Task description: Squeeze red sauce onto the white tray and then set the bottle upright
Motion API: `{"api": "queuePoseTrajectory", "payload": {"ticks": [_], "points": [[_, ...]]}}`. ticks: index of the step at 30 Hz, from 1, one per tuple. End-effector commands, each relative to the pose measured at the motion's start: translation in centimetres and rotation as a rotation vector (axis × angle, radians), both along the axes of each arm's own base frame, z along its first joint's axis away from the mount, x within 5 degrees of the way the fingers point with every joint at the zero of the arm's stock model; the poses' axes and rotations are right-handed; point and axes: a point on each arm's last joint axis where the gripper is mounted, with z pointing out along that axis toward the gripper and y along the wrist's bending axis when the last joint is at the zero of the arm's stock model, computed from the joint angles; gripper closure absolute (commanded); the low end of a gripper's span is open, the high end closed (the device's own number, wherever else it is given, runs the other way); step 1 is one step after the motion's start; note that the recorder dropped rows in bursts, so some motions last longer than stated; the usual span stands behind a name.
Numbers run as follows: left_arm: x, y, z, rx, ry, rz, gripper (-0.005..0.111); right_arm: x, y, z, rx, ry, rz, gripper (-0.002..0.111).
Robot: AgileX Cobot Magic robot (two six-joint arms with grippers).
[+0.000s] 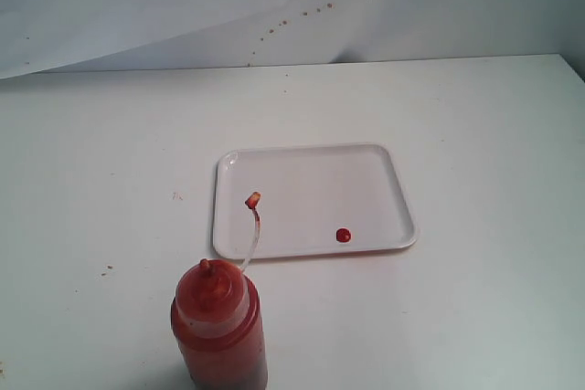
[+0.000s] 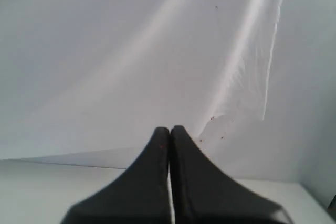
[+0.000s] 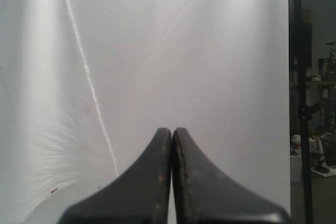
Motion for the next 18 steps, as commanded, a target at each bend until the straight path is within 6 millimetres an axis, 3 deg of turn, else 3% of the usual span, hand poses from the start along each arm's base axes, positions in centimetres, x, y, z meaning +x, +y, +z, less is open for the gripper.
{"api": "queuePoseTrajectory", "payload": {"ticks": [1,6,12,15,18], "points": [[-4.6,3.5,-1.3,-0.169,-0.102,0.048,0.107,-0.1,-0.1,0.2,-0.005,-0.005,-0.008,0.108],[-8.6,4.3,-1.6,-0.181,-0.281,0.065,0.107,-0.1,-0.1,0.2,-0.005,-0.005,-0.008,0.108],[-11.8,4.1,-0.9,-0.317,-0.406,0.032,0.107,-0.1,-0.1,0.2,-0.005,-0.005,-0.008,0.108],[-12.3,3.5,-0.8,-0.336,-0.42,-0.042,0.107,-0.1,-0.1,0.2,-0.005,-0.005,-0.008,0.108],[-11.6,3.4,-2.0,-0.314,-0.396,-0.052,0.107,-0.1,-0.1,0.2,-0.005,-0.005,-0.008,0.108]]}}
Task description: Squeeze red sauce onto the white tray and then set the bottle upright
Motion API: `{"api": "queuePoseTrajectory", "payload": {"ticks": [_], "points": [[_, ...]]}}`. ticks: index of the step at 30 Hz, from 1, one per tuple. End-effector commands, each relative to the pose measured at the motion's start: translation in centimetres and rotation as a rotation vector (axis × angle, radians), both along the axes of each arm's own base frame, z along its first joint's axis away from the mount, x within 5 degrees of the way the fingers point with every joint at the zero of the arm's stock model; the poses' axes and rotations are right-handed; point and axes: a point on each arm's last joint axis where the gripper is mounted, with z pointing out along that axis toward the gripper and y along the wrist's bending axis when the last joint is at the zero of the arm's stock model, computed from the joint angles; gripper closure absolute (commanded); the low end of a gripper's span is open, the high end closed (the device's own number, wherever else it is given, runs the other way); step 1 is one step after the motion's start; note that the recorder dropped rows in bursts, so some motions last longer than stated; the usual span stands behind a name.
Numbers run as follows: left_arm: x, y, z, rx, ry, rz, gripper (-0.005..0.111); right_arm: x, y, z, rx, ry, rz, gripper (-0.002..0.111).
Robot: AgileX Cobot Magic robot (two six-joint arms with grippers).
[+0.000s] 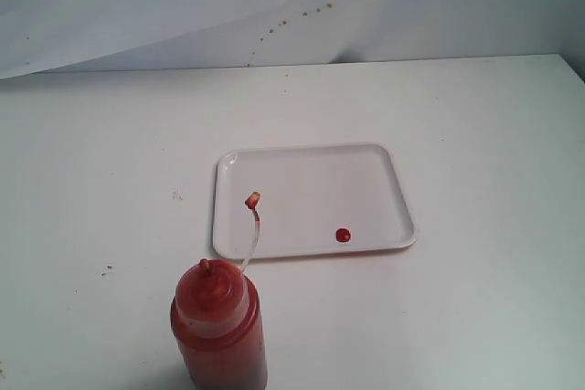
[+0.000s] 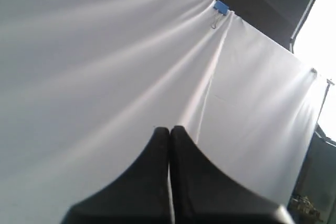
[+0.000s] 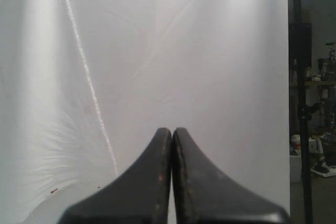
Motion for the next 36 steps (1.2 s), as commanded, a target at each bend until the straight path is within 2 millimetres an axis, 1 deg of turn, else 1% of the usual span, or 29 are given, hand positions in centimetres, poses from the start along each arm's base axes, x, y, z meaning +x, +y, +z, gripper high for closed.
{"api": "queuePoseTrajectory", "payload": {"ticks": [1,3,4,5,6,7,9,11,13,16,22,36], "points": [[0.7,-0.1,-1.6,0.021,0.016,0.003,0.107,-0.1,-0.1,0.2,-0.005,-0.005,-0.008,0.108],[2.0,0.9,-4.4,0.134,0.006,0.174,0.107,-0.1,-0.1,0.2,-0.005,-0.005,-0.008,0.108],[2.5,1.2,-5.7,0.164,0.042,0.225,0.107,-0.1,-0.1,0.2,-0.005,-0.005,-0.008,0.108],[3.2,1.6,-7.8,0.217,0.127,0.277,0.107,-0.1,-0.1,0.2,-0.005,-0.005,-0.008,0.108],[3.5,1.7,-9.1,0.28,0.191,0.304,0.107,-0.1,-0.1,0.2,-0.005,-0.005,-0.008,0.108],[3.8,1.8,-10.9,0.337,0.289,0.315,0.107,-0.1,-0.1,0.2,-0.005,-0.005,-0.008,0.108],[4.1,1.9,-13.2,0.408,0.405,0.311,0.107,-0.1,-0.1,0.2,-0.005,-0.005,-0.008,0.108],[3.9,1.9,-14.8,0.475,0.453,0.313,0.107,-0.1,-0.1,0.2,-0.005,-0.005,-0.008,0.108],[3.8,1.9,-15.9,0.525,0.48,0.314,0.107,-0.1,-0.1,0.2,-0.005,-0.005,-0.008,0.108],[3.4,1.9,-16.1,0.546,0.475,0.319,0.107,-0.1,-0.1,0.2,-0.005,-0.005,-0.008,0.108],[3.0,2.0,-17.4,0.591,0.603,0.297,0.107,-0.1,-0.1,0.2,-0.005,-0.005,-0.008,0.108],[3.0,2.0,-17.4,0.607,0.602,0.304,0.107,-0.1,-0.1,0.2,-0.005,-0.005,-0.008,0.108]]}}
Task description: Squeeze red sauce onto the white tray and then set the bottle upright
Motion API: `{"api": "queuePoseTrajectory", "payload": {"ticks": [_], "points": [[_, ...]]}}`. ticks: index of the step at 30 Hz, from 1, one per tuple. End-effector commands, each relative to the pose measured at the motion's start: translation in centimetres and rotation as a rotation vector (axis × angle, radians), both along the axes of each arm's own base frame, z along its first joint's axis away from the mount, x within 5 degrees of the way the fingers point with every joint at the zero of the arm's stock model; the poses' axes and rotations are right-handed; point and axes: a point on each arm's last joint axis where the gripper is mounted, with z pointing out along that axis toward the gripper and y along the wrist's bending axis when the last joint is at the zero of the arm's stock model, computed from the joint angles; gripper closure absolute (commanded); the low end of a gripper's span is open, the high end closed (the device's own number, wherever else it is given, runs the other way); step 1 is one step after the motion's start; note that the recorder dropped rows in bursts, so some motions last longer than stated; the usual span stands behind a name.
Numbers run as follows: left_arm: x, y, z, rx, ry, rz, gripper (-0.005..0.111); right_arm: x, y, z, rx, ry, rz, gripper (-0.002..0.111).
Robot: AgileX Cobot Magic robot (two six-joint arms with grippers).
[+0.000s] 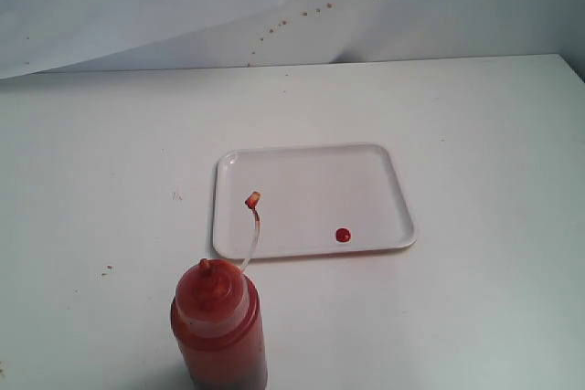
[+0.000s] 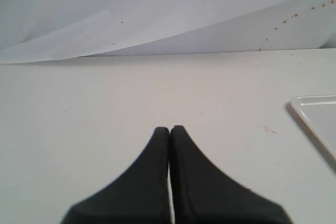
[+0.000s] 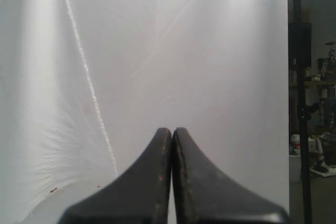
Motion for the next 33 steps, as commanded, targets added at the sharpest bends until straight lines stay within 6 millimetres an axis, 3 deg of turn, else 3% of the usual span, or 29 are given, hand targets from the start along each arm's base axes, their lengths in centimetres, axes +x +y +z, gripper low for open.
{"api": "queuePoseTrajectory", "payload": {"ticks": [1,20,26,30,33], "points": [[0.0,0.0,-0.1,0.009,-0.006,0.005,0.107,-0.1,-0.1,0.2,-0.004,-0.007,-0.007,0.108],[0.0,0.0,-0.1,0.009,-0.006,0.005,0.107,-0.1,-0.1,0.2,-0.002,-0.007,0.0,0.108],[0.0,0.0,-0.1,0.009,-0.006,0.005,0.107,0.0,-1.8,0.4,0.048,0.024,-0.015,0.108],[0.0,0.0,-0.1,0.009,-0.006,0.005,0.107,0.6,-3.4,0.0,0.144,0.115,0.07,0.108],[0.0,0.0,-0.1,0.009,-0.006,0.005,0.107,0.0,-4.6,0.1,0.195,0.164,0.148,0.108]]}}
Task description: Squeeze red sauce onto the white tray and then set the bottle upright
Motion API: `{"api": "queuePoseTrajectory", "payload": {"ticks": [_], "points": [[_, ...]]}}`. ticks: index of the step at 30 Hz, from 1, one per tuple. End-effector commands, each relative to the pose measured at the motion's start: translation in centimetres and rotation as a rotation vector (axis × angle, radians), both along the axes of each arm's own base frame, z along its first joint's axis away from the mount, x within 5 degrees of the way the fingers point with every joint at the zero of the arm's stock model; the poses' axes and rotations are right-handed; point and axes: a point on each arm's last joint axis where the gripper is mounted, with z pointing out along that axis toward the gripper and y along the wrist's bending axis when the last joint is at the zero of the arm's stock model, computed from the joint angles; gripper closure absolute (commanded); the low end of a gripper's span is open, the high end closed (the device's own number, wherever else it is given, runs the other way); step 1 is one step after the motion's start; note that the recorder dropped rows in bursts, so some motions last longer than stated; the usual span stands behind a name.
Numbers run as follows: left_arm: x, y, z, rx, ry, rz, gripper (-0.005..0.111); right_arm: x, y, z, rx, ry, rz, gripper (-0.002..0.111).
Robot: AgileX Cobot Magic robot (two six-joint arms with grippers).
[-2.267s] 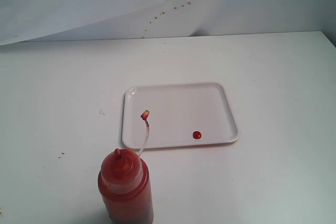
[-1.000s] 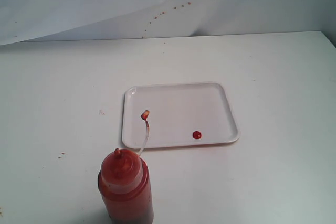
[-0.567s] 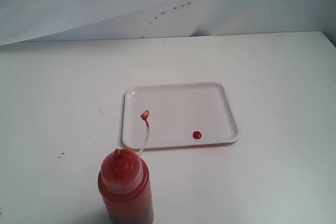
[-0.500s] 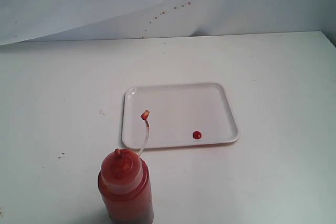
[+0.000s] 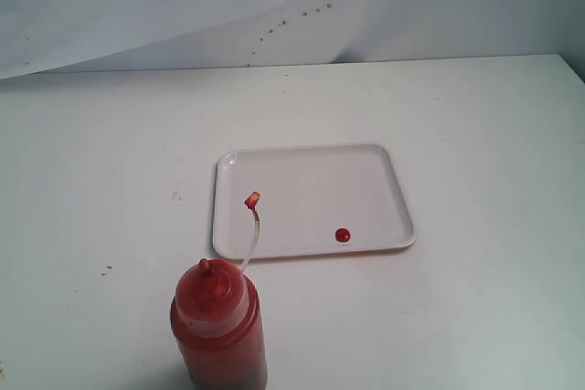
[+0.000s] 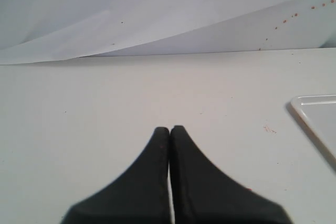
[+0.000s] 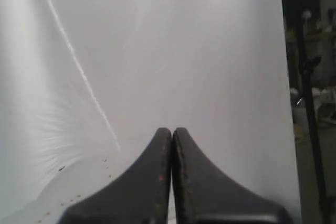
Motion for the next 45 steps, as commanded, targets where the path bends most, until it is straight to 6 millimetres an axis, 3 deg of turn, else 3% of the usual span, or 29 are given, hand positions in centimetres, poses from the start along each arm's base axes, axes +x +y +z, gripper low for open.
{"api": "queuePoseTrajectory", "payload": {"ticks": [1,8,14,22,27,32,35,45], "points": [[0.0,0.0,-0.1,0.005,-0.006,0.005,0.107,-0.9,-1.4,0.2,0.071,0.061,0.141,0.108],[0.0,0.0,-0.1,0.005,-0.006,0.005,0.107,-5.5,-4.4,1.9,0.078,-0.039,0.066,0.108],[0.0,0.0,-0.1,0.005,-0.006,0.005,0.107,-9.0,-4.8,2.8,0.054,-0.144,-0.001,0.108],[0.0,0.0,-0.1,0.005,-0.006,0.005,0.107,-9.2,-4.2,2.6,0.041,-0.125,0.06,0.108],[0.0,0.0,-0.1,0.005,-0.006,0.005,0.107,-9.1,-3.7,1.9,-0.125,-0.033,0.087,0.108],[0.0,0.0,-0.1,0.005,-0.006,0.005,0.107,-9.0,-4.1,0.0,-0.154,0.024,0.031,0.108],[0.0,0.0,-0.1,0.005,-0.006,0.005,0.107,-8.7,-4.3,-1.8,-0.22,0.079,0.012,0.108],[0.0,0.0,-0.1,0.005,-0.006,0.005,0.107,-7.6,-4.3,-8.6,-0.174,0.268,0.038,0.108]]}}
